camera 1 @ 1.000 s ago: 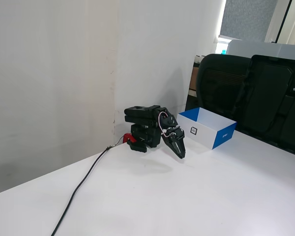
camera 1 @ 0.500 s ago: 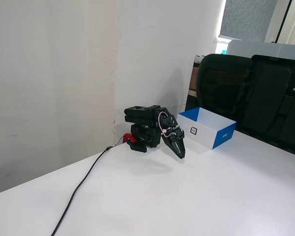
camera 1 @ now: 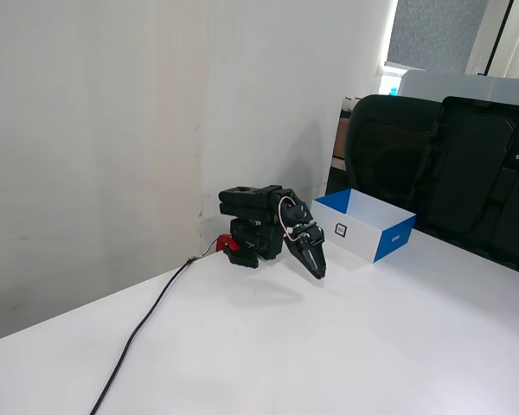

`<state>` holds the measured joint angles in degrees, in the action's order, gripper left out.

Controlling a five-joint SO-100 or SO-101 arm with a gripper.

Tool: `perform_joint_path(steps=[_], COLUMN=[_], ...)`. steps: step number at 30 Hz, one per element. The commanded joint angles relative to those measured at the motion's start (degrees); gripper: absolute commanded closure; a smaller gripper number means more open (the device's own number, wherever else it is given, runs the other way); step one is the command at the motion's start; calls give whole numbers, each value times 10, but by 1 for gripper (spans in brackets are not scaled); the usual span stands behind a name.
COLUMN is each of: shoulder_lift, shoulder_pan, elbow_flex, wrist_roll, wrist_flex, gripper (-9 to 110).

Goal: Grasp the gray block and put it in the box.

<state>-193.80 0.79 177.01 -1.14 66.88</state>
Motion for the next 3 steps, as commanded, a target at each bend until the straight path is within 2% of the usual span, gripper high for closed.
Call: perform_joint_path(steps=[1, 3], shoulder_lift=[-8, -8], shoulder_pan=[-4, -4], elbow_flex=[12, 12], wrist_roll=[-4, -4], wrist_flex=[4, 4], gripper=[101, 101])
